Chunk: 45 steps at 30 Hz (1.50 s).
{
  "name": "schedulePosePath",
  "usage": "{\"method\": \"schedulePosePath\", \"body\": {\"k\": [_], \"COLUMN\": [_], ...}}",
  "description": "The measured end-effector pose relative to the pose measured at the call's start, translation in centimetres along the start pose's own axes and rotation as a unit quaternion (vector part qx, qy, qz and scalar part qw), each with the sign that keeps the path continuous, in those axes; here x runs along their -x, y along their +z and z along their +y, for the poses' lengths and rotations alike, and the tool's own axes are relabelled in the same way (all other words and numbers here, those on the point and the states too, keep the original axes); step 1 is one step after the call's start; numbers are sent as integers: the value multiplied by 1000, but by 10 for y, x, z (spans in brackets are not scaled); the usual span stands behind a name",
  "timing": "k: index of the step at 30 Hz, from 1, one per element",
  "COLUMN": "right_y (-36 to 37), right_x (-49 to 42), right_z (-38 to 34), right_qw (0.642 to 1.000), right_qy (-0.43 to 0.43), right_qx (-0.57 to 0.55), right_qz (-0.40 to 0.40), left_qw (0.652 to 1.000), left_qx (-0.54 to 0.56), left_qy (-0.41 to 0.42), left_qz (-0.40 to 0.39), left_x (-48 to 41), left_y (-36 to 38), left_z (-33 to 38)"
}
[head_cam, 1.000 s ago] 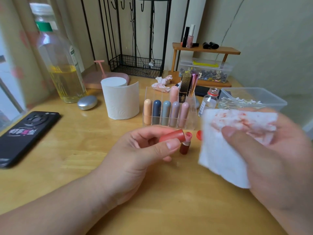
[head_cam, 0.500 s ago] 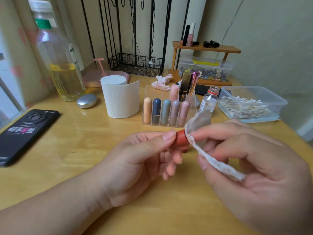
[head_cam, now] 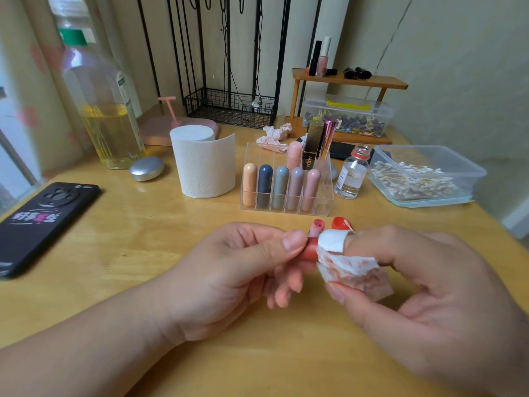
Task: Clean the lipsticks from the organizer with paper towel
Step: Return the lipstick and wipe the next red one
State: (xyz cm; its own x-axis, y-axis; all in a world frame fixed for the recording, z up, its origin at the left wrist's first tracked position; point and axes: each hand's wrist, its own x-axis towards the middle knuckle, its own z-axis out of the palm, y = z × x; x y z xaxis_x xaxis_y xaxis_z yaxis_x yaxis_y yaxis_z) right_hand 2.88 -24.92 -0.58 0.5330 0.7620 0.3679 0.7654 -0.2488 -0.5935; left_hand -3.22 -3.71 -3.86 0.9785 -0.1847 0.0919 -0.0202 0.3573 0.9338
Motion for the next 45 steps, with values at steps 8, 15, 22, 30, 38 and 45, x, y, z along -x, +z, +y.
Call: {"method": "schedulePosePath", "body": {"k": [8,15,22,30,38,45], "right_y": [-7,-3,-1,10,19,24], "right_x": [-14,-11,-13,-7,-38,-7], "right_z": [-2,0,0,-1,24,1], "right_qw": [889,914,978,957,780,911], "right_qy": [79,59,-146,36,233,109], "right_qx": [-442,-400,144,-275,-576,-397], "right_qz": [-88,-24,-31,-86,-73,17], "left_qw": [898,881,962,976,780,905], "left_qx": [-358,-407,133,47,-588,-418], "left_qy": [237,226,-213,-202,201,77], "left_qz": [92,80,-111,71,71,-20], "left_x": [7,7,4,6,11,6], "left_y": [4,1,-4,13,3,-10], "left_z": [7,11,19,27,23,14]}}
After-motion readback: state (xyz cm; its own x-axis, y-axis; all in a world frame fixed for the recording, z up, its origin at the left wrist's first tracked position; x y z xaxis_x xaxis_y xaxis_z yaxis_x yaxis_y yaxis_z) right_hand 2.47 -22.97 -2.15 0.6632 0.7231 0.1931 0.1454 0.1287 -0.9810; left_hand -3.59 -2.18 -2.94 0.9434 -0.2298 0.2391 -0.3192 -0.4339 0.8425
